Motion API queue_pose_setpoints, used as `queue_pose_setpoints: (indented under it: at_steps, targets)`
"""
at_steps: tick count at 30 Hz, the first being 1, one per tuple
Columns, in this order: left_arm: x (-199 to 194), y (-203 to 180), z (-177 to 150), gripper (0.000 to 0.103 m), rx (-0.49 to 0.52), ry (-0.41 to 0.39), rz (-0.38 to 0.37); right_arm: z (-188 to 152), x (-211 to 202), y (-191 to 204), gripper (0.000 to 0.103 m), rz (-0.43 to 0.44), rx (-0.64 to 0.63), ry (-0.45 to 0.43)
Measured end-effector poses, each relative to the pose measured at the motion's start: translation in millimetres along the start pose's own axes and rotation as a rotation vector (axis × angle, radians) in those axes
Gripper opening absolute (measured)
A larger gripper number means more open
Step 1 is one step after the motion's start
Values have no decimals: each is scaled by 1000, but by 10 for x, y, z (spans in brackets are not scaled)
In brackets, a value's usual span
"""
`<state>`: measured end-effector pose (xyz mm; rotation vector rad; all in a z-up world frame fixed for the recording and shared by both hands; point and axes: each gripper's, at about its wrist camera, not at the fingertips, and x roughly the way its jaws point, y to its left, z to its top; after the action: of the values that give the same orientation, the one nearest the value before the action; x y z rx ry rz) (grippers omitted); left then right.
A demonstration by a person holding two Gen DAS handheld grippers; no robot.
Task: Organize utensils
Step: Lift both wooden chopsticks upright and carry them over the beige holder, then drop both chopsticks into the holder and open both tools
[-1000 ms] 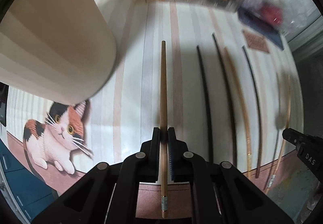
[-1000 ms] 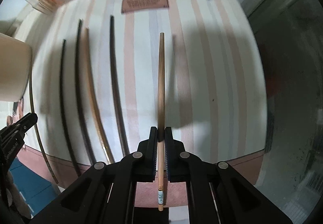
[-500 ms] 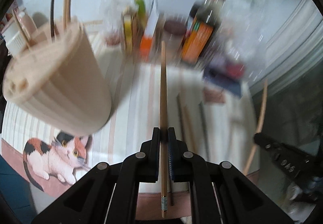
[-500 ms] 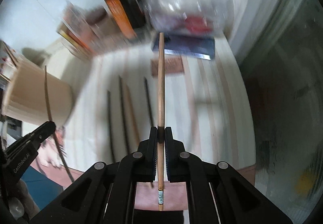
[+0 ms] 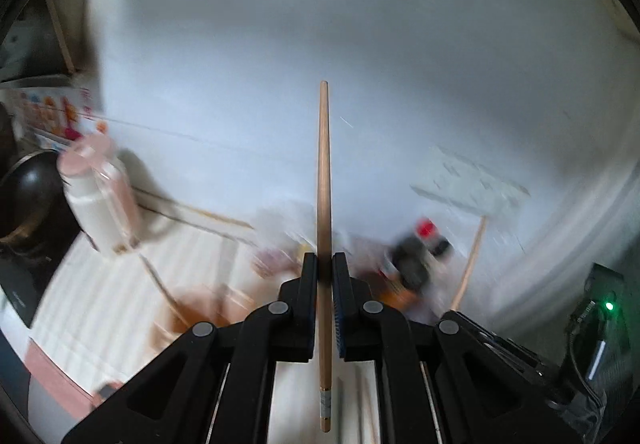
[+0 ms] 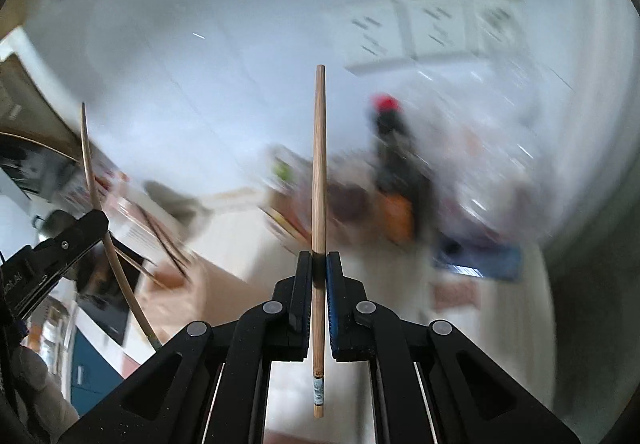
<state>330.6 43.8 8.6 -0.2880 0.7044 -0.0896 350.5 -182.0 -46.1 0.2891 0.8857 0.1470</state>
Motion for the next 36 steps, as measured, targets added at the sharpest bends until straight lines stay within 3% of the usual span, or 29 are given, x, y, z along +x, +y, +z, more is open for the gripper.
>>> queue_pose_setpoints:
  at_steps: [4, 9, 13, 23, 30, 32, 33, 34, 35, 36]
  targets:
    - [73, 530, 218, 5, -56, -39, 62, 251, 212, 619, 7, 78, -44, -64]
    - [352, 1030, 244, 5, -124, -62, 77, 384, 529, 1161, 7, 147, -63, -110]
    - [599, 1187, 149, 5, -130, -79, 89, 362, 733, 1473, 7, 164, -84, -150]
    - [848, 1274, -112, 5, -79, -14, 138, 23, 1053, 1626, 7, 141, -159, -228]
    - [735, 1269, -155, 7, -69, 36, 136, -109, 1126, 1596, 8, 158, -209, -157]
    - [611, 1252, -145, 15, -80, 49, 118, -103, 1106, 1583, 11, 176, -209, -123]
    - [526, 1240, -146, 21, -82, 38, 118, -99, 1076, 1569, 23, 179, -209, -112]
    - [441, 1211, -147, 39, -70, 30, 138, -92, 1035, 1544, 40, 181, -205, -107]
    - [386, 1192, -142, 63, -61, 28, 159, -82, 991, 1512, 46, 184, -197, -106]
    - [301, 1182, -143, 72, -60, 21, 185, -70, 931, 1470, 50, 186, -183, -106]
